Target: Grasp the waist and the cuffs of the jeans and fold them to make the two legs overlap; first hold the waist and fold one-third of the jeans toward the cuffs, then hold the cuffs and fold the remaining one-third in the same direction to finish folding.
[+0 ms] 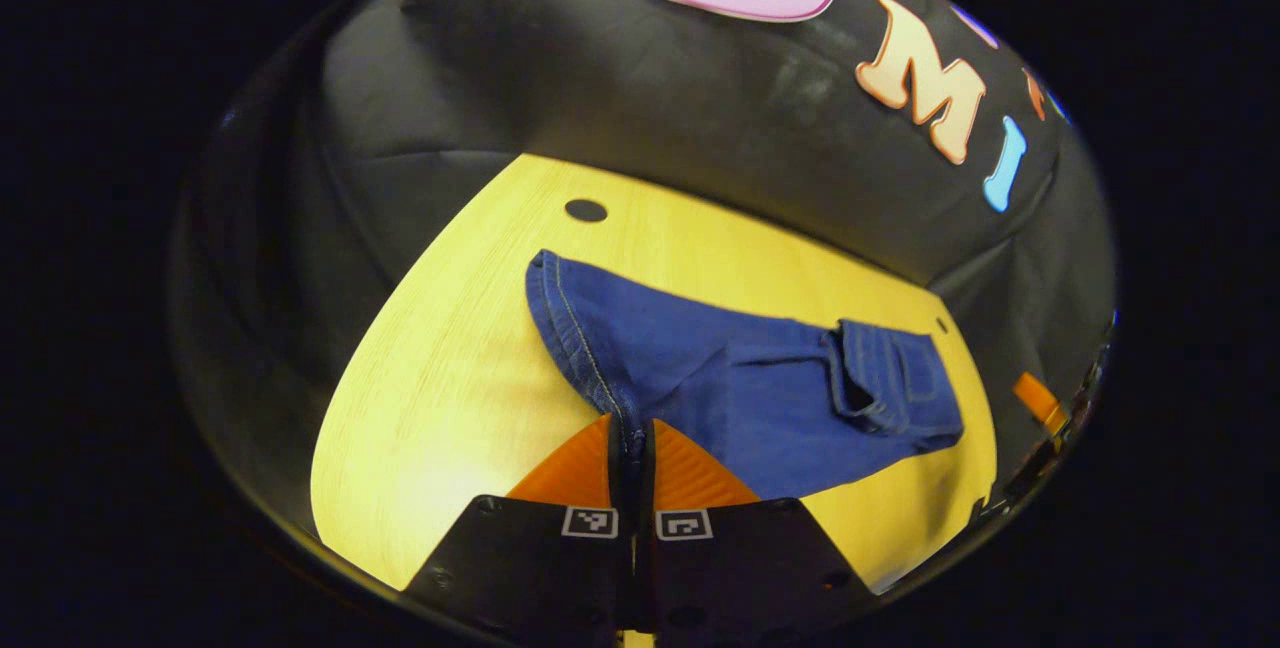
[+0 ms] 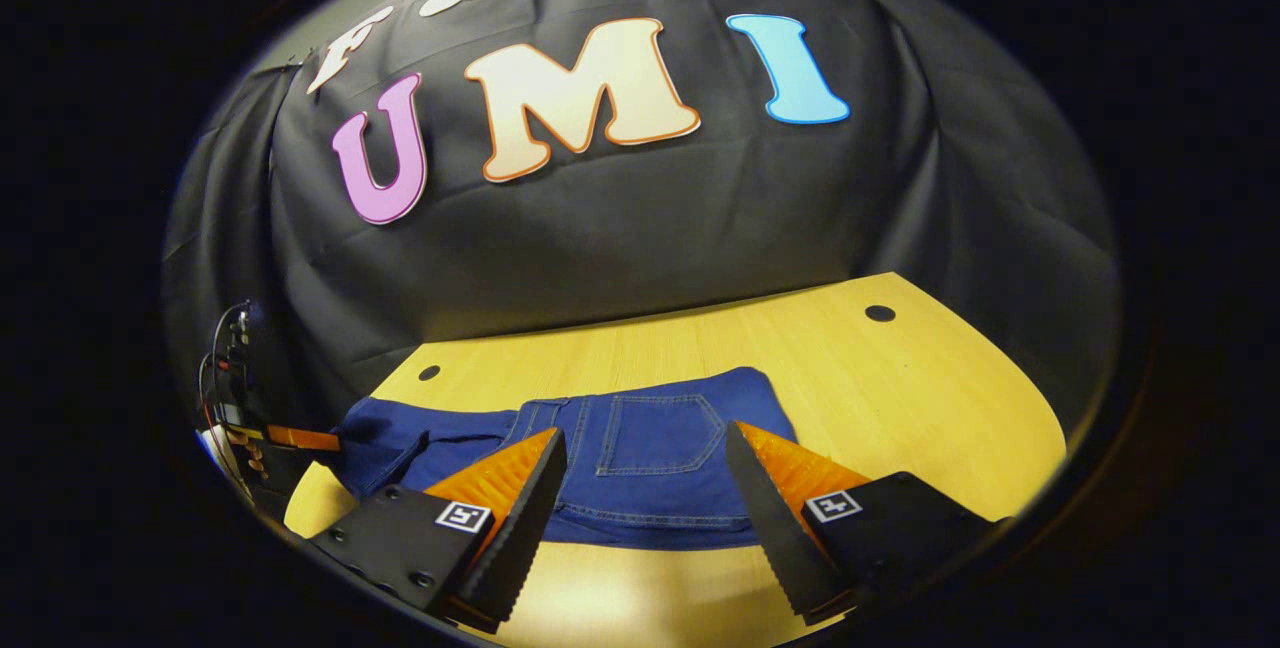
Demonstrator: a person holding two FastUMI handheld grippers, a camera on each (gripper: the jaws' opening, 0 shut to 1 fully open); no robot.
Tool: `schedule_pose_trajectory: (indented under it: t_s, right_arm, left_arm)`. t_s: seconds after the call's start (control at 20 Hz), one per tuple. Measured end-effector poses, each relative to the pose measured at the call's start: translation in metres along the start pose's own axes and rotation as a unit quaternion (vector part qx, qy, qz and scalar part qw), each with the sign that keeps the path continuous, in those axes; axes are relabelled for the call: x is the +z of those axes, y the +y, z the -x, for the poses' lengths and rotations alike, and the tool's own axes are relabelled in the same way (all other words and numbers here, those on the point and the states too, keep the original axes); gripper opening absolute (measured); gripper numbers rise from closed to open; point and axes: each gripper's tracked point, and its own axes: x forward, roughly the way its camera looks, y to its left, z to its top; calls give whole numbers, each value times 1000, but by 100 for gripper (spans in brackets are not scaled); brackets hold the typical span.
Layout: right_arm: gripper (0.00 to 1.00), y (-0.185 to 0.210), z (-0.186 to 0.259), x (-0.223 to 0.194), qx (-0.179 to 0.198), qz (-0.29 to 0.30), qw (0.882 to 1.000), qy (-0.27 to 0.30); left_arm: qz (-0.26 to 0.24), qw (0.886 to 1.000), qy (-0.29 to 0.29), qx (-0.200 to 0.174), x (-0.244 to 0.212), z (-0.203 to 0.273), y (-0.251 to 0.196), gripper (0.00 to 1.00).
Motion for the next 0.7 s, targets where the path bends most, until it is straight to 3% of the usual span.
schedule_pose_trajectory:
  t_s: [0.4,0.7]
  right_arm:
    - [98,-44,21,36,11,-9,1000,-26]
    - [98,-98,46,48,-3,-25,999,-36]
  left_arm:
    - [-53,996,-43,-54,40,9,-125,0]
    - [-85,991,-59,-89,56,-2,-214,0]
